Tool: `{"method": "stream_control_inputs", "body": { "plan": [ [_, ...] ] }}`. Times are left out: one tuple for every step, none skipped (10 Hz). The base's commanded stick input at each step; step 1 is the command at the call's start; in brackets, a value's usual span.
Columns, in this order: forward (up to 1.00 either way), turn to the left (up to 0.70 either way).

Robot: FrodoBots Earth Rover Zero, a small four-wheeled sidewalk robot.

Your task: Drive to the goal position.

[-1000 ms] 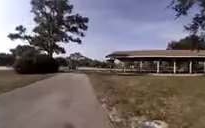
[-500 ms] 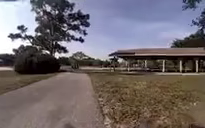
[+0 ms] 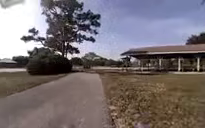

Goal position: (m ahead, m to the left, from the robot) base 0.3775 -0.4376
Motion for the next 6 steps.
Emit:
{"method": "stream_control_inputs", "body": {
  "plan": [
    [1.0, 0.4],
    [1.0, 0.4],
    [1.0, 0.4],
    [1.0, 0.4],
    [1.0, 0.4],
    [1.0, 0.31]
  ]
}}
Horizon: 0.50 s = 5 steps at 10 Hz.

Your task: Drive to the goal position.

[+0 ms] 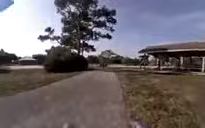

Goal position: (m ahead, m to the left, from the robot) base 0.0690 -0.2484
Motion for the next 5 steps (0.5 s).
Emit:
{"method": "stream_control_inputs", "body": {
  "plan": [
    [1.0, 0.08],
    [1.0, 0.02],
    [1.0, 0.02],
    [1.0, 0.01],
    [1.0, 0.0]
  ]
}}
